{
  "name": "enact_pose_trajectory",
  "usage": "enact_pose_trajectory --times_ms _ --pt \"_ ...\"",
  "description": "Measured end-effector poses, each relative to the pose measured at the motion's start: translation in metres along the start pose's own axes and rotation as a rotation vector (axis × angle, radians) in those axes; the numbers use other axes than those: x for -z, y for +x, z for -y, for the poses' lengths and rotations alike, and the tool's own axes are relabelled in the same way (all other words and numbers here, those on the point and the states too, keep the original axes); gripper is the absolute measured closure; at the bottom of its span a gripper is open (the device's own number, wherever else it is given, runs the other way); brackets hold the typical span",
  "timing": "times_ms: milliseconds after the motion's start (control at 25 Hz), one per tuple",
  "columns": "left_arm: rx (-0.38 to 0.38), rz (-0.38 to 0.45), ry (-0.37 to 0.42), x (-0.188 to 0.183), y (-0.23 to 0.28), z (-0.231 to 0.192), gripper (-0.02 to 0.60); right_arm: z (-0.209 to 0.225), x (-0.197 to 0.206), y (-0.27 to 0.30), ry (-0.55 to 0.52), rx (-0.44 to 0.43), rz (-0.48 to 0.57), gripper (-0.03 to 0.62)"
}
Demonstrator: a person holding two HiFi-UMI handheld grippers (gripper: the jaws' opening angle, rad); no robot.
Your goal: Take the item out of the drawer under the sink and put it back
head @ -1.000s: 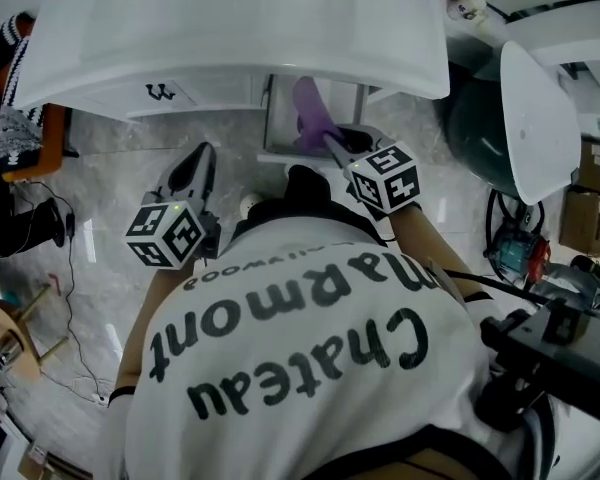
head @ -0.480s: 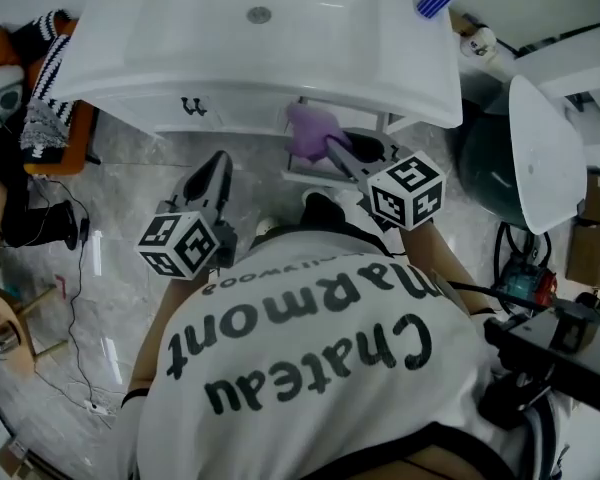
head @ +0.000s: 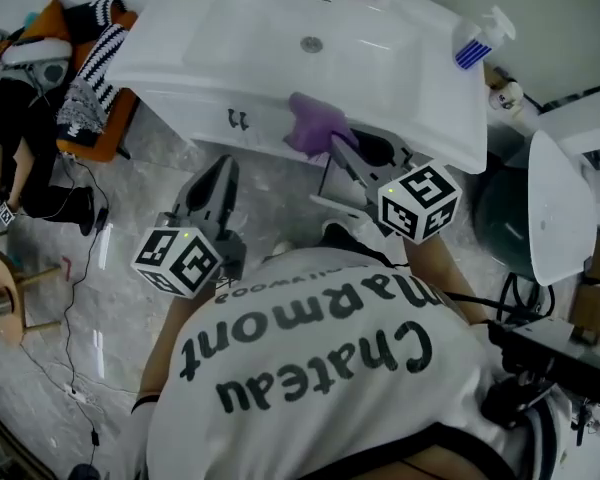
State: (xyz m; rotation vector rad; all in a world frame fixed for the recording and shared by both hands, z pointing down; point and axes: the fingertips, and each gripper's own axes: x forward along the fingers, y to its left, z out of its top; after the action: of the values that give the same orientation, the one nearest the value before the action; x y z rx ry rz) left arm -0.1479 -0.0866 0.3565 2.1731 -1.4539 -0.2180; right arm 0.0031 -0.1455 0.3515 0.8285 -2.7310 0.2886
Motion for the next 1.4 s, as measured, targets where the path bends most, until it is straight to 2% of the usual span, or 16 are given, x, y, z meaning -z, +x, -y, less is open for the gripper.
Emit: enact_pose_trajectory --times_ms 240,560,840,960,1080,1160,1400 --pt "-0.043 0.08 0.039 -0.024 -0.026 -0.012 0.572 -0.028 -0.025 0.041 -0.054 -0.09 0.047 0.543" --pt "-0.143 0.134 0.088 -0.047 -0.054 -0.041 0.572 -0.056 -0.066 0.082 -0.145 -0.179 0.101 0.543" --pt "-0.201 0.17 0.107 -0.067 -0.064 -0.065 0.572 -0.076 -0.089 0.118 -0.237 -0.236 0.102 0.543" --pt "-0.218 0.194 0.094 -0.074 -0.059 -0.079 0.572 -0.077 -0.093 0.136 -0.249 -0.265 0.108 0.543" --pt "-0.232 0.221 0.044 -0.085 -0.057 -0.094 0.572 -0.077 -0.097 0.158 -0.247 -0.285 0.114 0.543" --pt "-0.244 0.223 0.041 -0.093 -0.057 -0.106 0.572 -0.079 -0.102 0.176 -0.247 -0.297 0.115 0.543" --pt "-0.261 0.195 0.108 -0.108 -0.048 -0.125 0.572 -0.085 -0.113 0.208 -0.273 -0.33 0.117 0.543"
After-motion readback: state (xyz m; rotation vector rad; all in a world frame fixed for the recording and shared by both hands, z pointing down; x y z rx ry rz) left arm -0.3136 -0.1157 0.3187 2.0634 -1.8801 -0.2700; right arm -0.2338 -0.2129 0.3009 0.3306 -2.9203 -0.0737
